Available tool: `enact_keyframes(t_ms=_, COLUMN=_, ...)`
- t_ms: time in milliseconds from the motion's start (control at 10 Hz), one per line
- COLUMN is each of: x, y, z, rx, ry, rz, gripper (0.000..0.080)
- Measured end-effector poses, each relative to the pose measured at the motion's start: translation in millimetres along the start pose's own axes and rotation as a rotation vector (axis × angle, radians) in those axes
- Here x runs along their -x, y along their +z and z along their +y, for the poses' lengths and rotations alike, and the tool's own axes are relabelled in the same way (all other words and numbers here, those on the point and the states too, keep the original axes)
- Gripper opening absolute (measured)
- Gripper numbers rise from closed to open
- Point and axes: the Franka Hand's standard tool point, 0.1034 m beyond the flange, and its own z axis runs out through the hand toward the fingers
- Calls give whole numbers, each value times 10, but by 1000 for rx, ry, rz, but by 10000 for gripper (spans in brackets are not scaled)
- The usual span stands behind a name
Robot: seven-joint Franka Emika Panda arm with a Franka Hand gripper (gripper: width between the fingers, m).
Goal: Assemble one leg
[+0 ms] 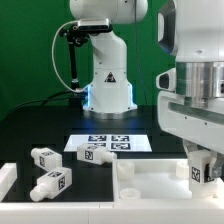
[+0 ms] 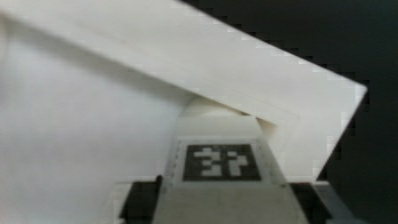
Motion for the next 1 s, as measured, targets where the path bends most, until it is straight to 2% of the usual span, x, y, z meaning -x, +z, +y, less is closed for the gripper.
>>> enact_keyframes(t_ms=100, x=13, y=3, z=-10, rx=-9, ry=110, rz=-11, gripper=284)
enact_keyframes(t_ms=200, x=56, y=5, z=-40, rx=-40, ry=399, rz=-30, gripper=284)
enact_keyframes(t_ms=400, x=49, y=5, z=-40, rx=-44, ry=448, rz=-29, gripper=293)
enact_keyframes(t_ms=500, x=39, y=4, z=-40, rx=-44, ry=327, rz=-23, gripper=293)
enact_keyframes(t_ms=600, x=17, y=-6, z=-46, rx=-46, ry=168, rz=-20, gripper=467)
enact_keyframes(t_ms=700, x=-28, y=-21, z=-61, rx=-56, ry=-39, rz=-14, gripper=467)
enact_keyframes(t_ms=800, x=-46, y=-29, z=-63, rx=-65, ry=-262, rz=-8, gripper=606)
enact_keyframes(t_ms=1000, x=92, y=-13, z=-9, rx=-84, ry=-409, rz=7, gripper=636)
